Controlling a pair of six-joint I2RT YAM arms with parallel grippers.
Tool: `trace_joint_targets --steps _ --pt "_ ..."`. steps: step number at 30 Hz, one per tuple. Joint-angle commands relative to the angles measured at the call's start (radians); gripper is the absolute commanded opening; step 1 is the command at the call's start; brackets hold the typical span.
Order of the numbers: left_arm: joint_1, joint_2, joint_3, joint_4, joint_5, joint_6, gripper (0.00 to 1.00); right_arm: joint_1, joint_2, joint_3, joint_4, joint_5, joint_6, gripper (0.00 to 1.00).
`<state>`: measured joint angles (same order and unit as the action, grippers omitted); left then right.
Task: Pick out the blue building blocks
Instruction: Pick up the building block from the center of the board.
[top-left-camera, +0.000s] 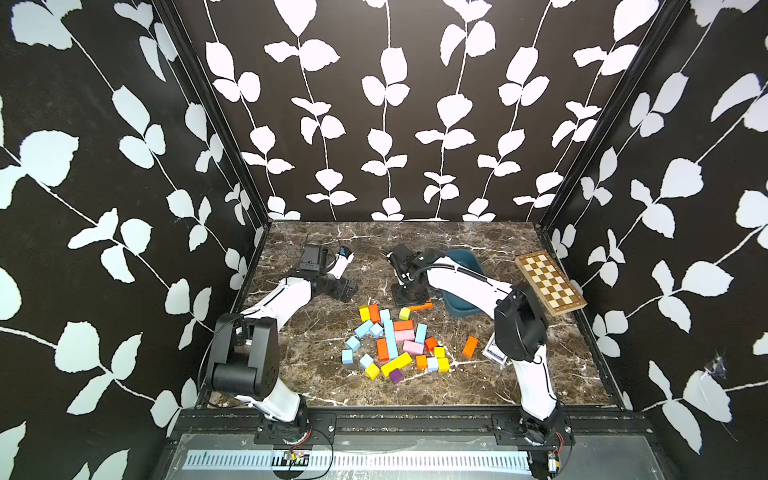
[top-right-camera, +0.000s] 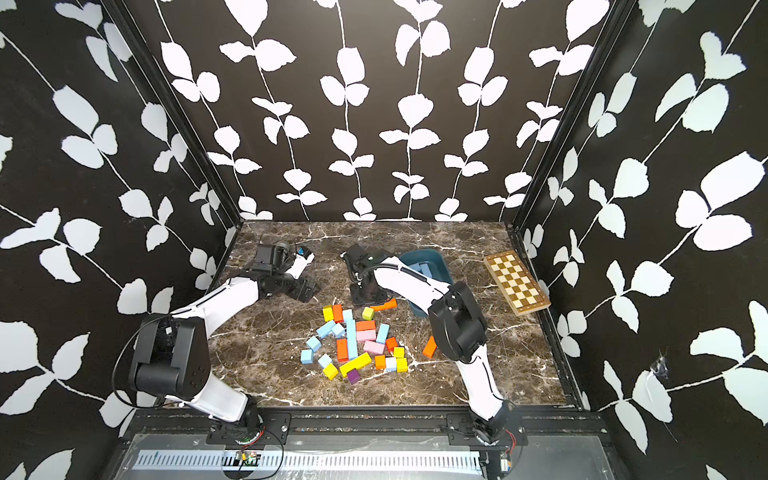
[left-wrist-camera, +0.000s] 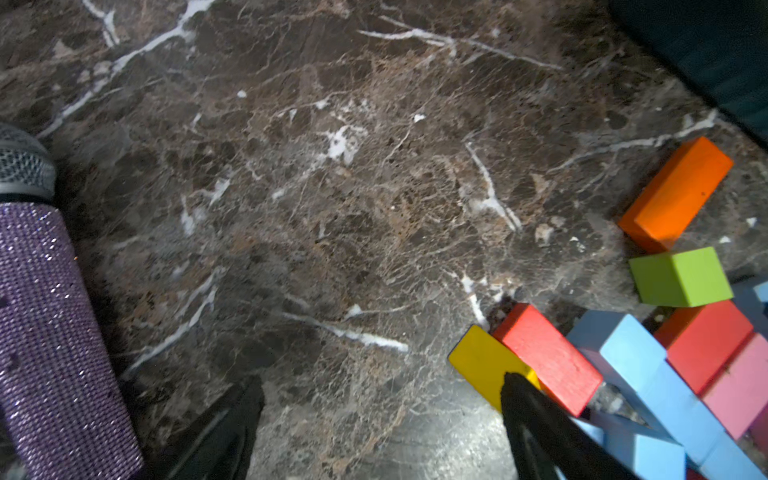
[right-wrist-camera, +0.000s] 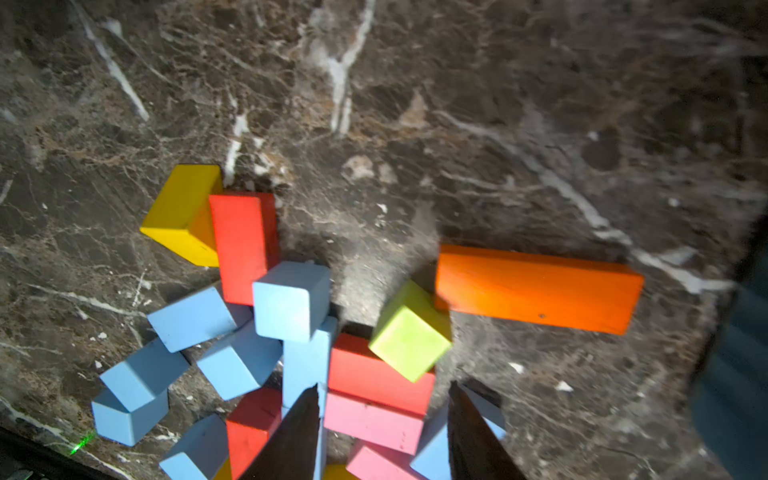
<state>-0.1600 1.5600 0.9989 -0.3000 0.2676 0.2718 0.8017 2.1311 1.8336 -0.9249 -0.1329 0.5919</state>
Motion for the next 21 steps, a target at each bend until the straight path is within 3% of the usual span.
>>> trace_joint_targets --steps 1,21 --pt "0.033 -0.041 -0.011 0.011 -0.044 -0.044 0.92 0.025 0.047 0.063 -0.022 -0.024 0.011 0.49" --pt "0.067 -0.061 -0.022 0.000 -0.040 -0.043 0.92 0.043 0.218 0.204 -0.039 -0.100 -0.082 0.50"
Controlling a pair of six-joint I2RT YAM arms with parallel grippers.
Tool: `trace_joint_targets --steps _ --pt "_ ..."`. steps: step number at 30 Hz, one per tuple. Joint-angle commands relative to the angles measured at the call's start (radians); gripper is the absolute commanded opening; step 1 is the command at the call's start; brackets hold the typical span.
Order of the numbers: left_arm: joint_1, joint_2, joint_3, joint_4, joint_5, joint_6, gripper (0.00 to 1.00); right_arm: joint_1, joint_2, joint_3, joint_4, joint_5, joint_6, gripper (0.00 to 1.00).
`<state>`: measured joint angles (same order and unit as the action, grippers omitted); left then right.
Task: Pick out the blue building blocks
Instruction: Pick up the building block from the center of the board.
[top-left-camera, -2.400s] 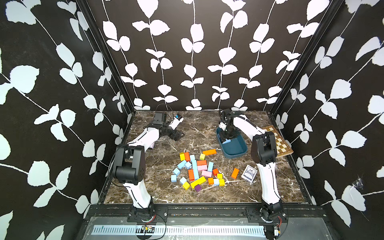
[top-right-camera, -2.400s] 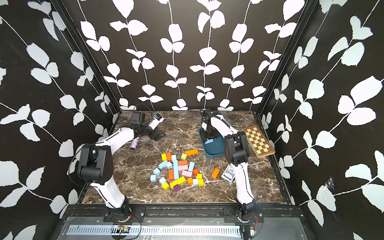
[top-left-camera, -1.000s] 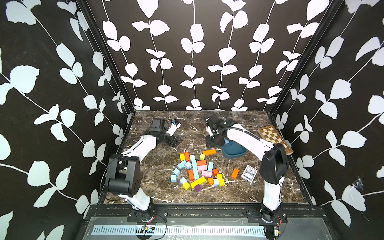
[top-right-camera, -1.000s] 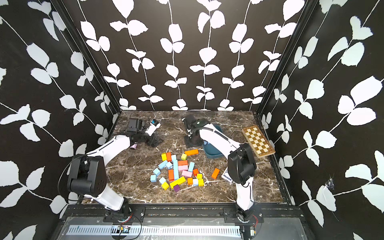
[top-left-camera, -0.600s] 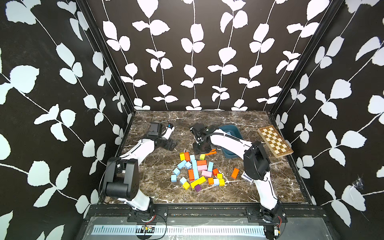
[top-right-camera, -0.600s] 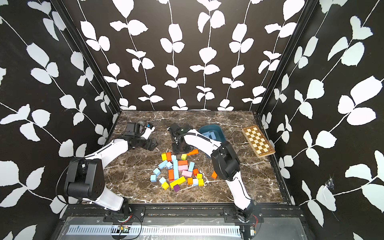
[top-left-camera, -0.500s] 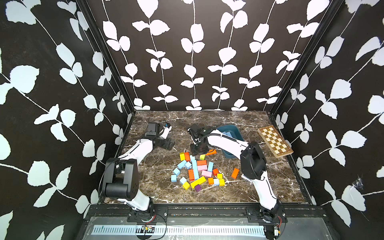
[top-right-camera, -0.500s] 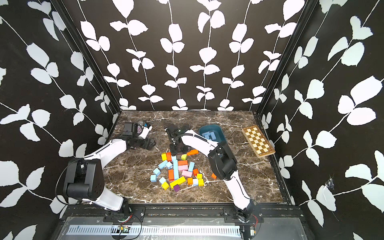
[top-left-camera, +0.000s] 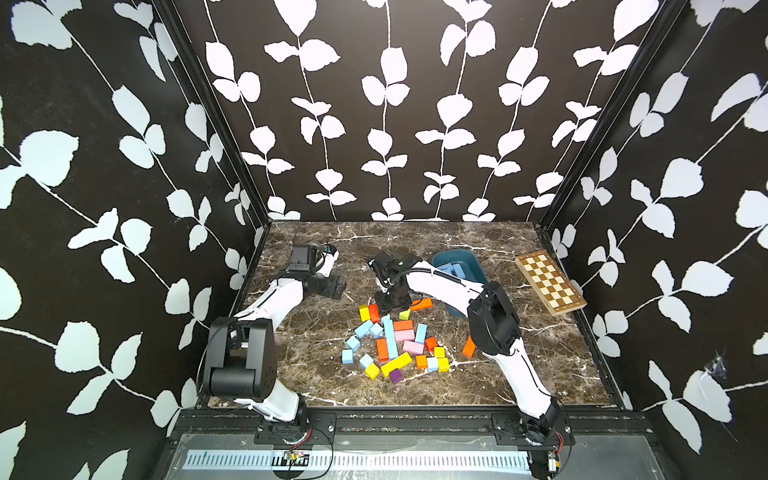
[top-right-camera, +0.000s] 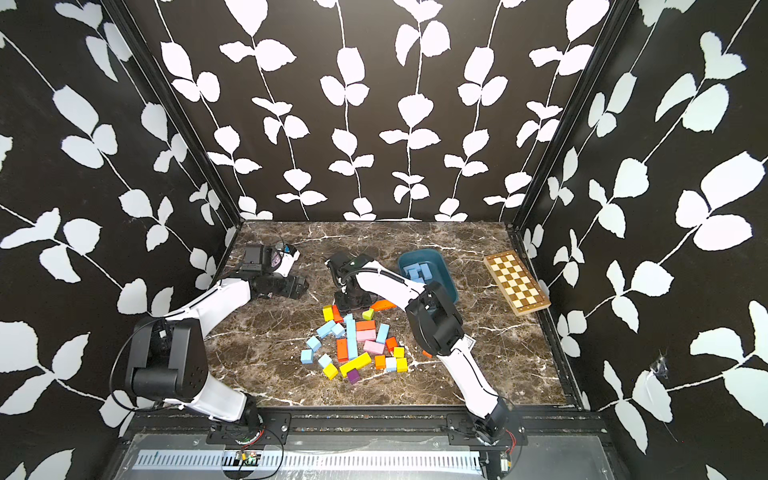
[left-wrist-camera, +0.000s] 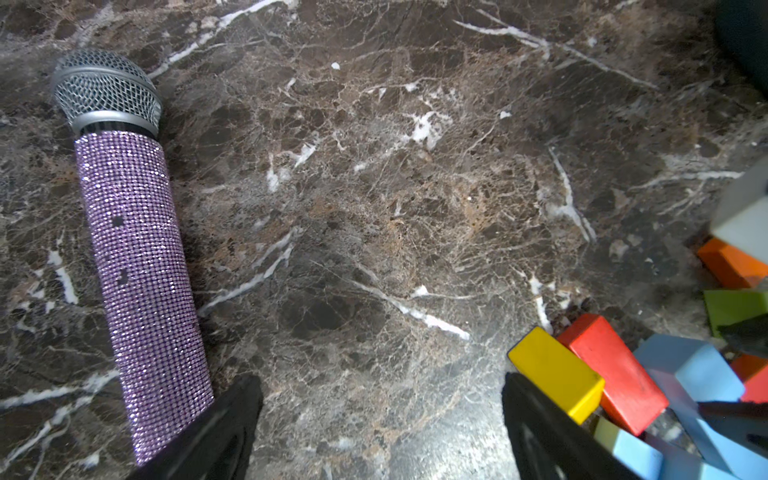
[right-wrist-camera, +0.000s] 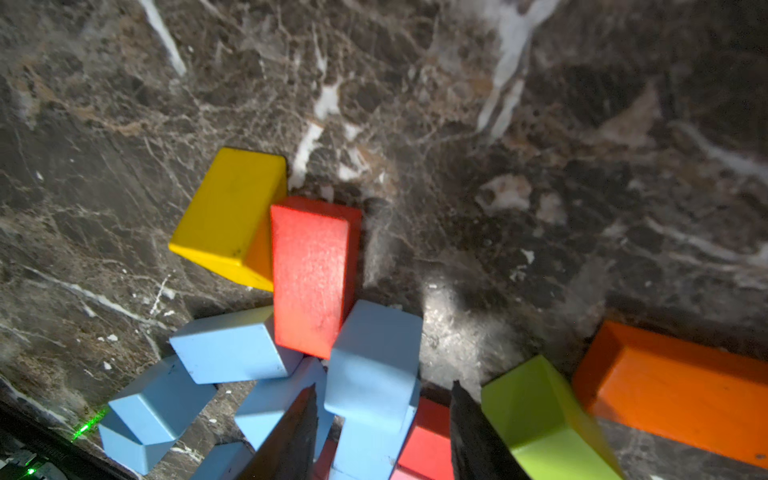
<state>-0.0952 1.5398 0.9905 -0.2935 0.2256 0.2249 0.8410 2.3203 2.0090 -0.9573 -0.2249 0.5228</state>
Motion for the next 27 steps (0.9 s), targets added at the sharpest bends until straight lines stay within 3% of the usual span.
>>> trace_joint_targets --steps 1,8,13,16,22,27 --pt "0.002 -0.039 -0.012 -0.008 0.003 0.004 0.92 0.004 0.036 0.034 -0.002 -0.007 -0.013 0.49" --pt "0.002 -0.040 -0.008 -0.005 0.020 -0.006 0.91 0.003 0.060 0.046 0.009 0.018 0.004 0.45" --pt "0.002 -0.043 0.001 -0.004 0.037 0.005 0.91 0.003 0.055 0.050 0.006 0.051 0.010 0.26" --pt "0.002 -0.041 0.009 -0.007 0.058 0.019 0.90 0.004 0.036 0.052 0.015 0.067 0.007 0.20" --pt "-0.010 -0.026 0.042 0.007 0.121 0.065 0.87 -0.013 -0.060 0.028 0.032 0.145 -0.001 0.17" --pt "-0.075 0.023 0.108 -0.012 0.129 0.130 0.87 -0.088 -0.219 -0.099 0.088 0.179 -0.013 0.17"
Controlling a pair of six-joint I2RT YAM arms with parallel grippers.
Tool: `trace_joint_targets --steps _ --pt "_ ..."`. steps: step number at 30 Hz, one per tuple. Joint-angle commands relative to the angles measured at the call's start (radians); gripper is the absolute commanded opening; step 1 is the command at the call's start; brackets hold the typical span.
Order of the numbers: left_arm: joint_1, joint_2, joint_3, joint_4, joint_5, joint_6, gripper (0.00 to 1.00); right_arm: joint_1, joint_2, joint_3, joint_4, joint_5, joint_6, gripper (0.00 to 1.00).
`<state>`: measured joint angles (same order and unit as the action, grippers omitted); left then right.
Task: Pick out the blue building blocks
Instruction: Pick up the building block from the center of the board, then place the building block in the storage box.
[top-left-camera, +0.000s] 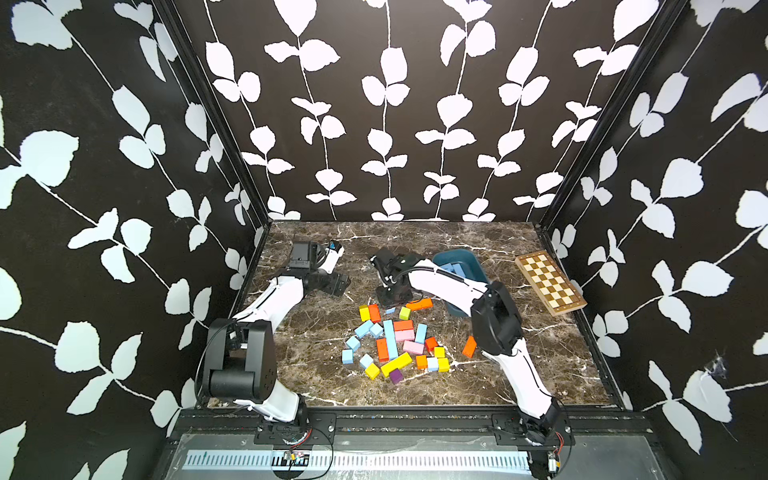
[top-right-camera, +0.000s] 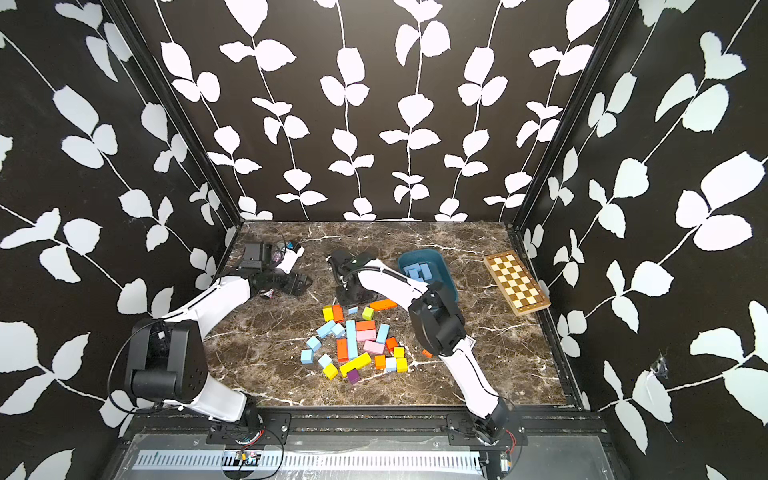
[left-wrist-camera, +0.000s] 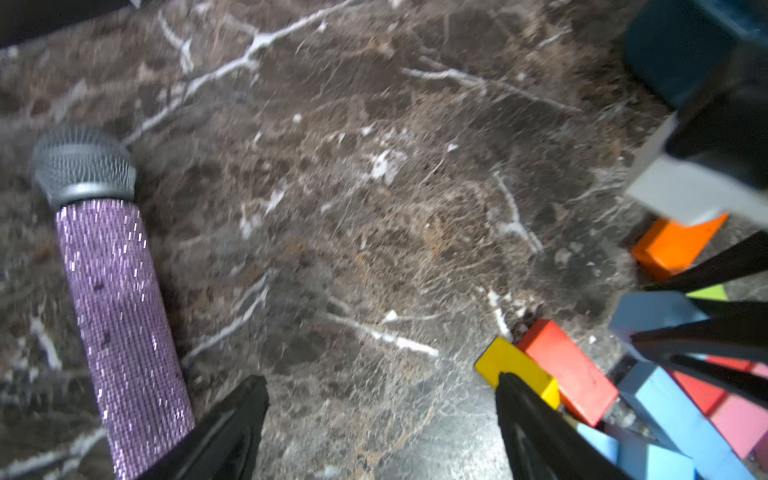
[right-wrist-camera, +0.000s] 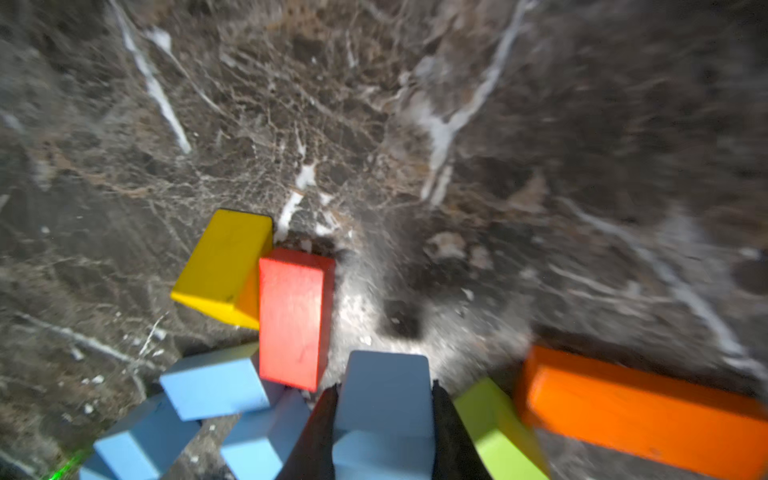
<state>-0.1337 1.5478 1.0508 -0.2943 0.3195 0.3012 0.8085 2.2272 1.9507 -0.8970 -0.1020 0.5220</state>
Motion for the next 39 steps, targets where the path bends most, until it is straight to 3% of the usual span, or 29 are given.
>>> trace_joint_targets --steps 1,7,13,21,30,39 --pt "-0.053 0.030 0.064 -0.012 0.041 0.058 0.87 -0.076 -0.169 -0.079 0.038 0.063 -0.017 0.17" --pt "-0.147 0.124 0.182 -0.001 0.076 0.051 0.87 -0.247 -0.380 -0.309 0.071 0.073 -0.078 0.16" --pt "-0.213 0.214 0.278 0.025 0.114 0.039 0.87 -0.399 -0.431 -0.392 -0.010 0.071 -0.196 0.16" --pt "-0.234 0.300 0.361 0.023 0.161 -0.011 0.87 -0.469 -0.370 -0.359 -0.081 0.084 -0.280 0.16" --pt "-0.237 0.309 0.370 0.048 0.176 -0.081 0.87 -0.486 -0.235 -0.215 -0.198 0.102 -0.396 0.17" --pt "-0.242 0.306 0.369 0.022 0.200 -0.047 0.87 -0.495 -0.088 -0.081 -0.228 0.076 -0.417 0.19"
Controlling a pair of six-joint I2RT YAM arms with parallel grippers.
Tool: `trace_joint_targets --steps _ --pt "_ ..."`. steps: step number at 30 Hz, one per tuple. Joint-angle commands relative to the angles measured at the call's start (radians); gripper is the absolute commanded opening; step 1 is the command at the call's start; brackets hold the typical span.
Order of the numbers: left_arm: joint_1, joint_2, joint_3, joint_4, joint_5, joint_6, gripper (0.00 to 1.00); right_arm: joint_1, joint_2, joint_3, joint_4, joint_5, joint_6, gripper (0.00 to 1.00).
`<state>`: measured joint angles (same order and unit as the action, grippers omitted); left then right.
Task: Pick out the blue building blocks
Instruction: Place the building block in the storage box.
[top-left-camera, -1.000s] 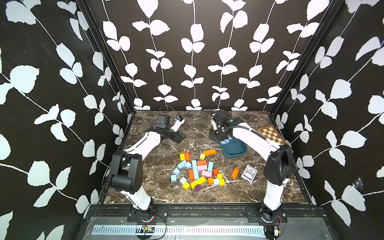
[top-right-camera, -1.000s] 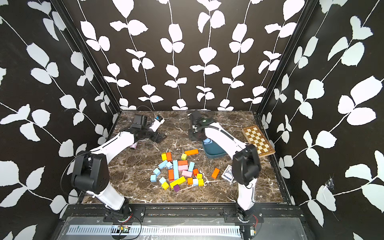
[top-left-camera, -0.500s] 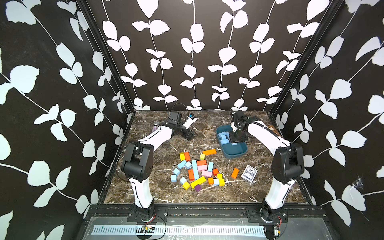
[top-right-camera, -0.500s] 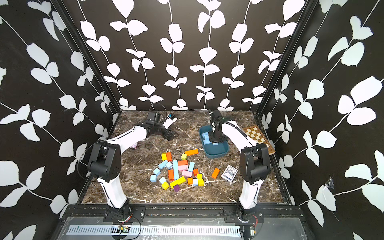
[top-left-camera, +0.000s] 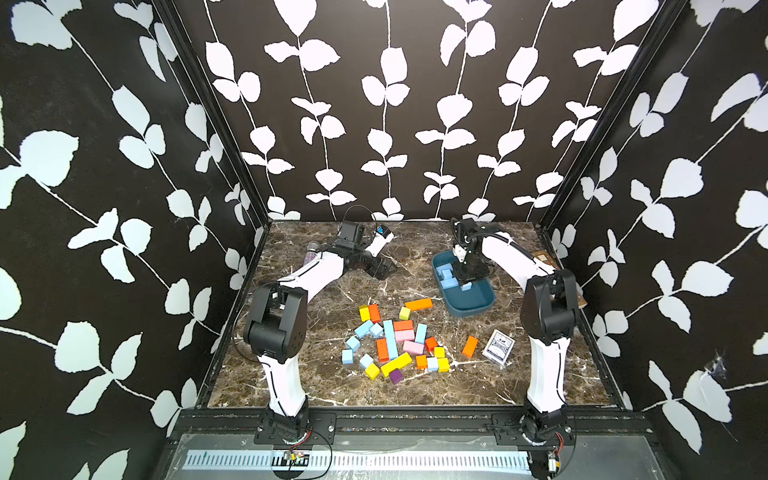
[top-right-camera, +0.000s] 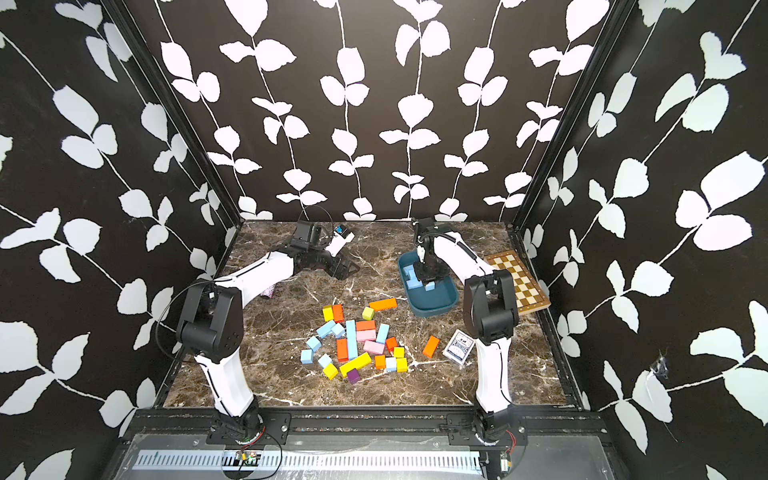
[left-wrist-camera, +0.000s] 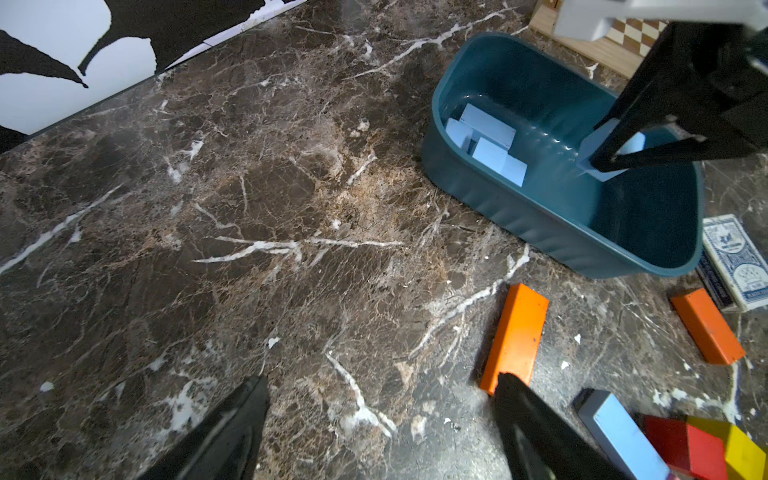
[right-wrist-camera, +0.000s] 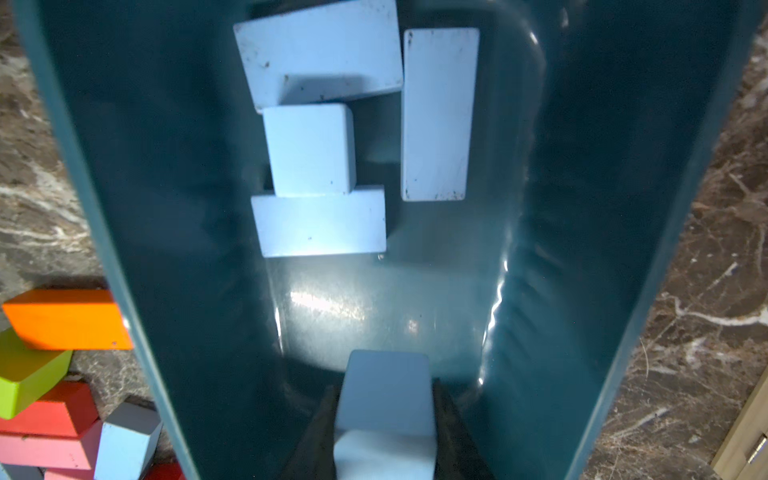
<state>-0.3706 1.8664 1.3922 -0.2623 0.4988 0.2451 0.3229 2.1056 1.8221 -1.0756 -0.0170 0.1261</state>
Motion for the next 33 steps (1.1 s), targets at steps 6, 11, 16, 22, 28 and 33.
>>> trace_joint_targets --steps 6,11,16,22,28,33 --pt "-0.005 0.002 0.043 -0.038 0.007 0.051 0.87 -0.023 0.139 0.189 -0.147 0.060 -0.074 0.22" --pt "-0.005 0.020 0.061 -0.047 0.016 0.055 0.87 -0.032 0.191 0.292 -0.197 0.106 -0.101 0.22" --pt "-0.005 0.034 0.075 -0.057 0.016 0.050 0.87 -0.045 0.247 0.409 -0.218 0.126 -0.106 0.23" --pt "-0.005 0.048 0.092 -0.068 0.005 0.065 0.87 -0.049 0.306 0.508 -0.229 0.133 -0.112 0.26" --pt "-0.005 0.059 0.108 -0.072 0.003 0.065 0.87 -0.051 0.330 0.552 -0.200 0.120 -0.109 0.29" --pt "-0.005 0.055 0.111 -0.076 0.006 0.059 0.87 -0.049 0.325 0.557 -0.179 0.146 -0.107 0.42"
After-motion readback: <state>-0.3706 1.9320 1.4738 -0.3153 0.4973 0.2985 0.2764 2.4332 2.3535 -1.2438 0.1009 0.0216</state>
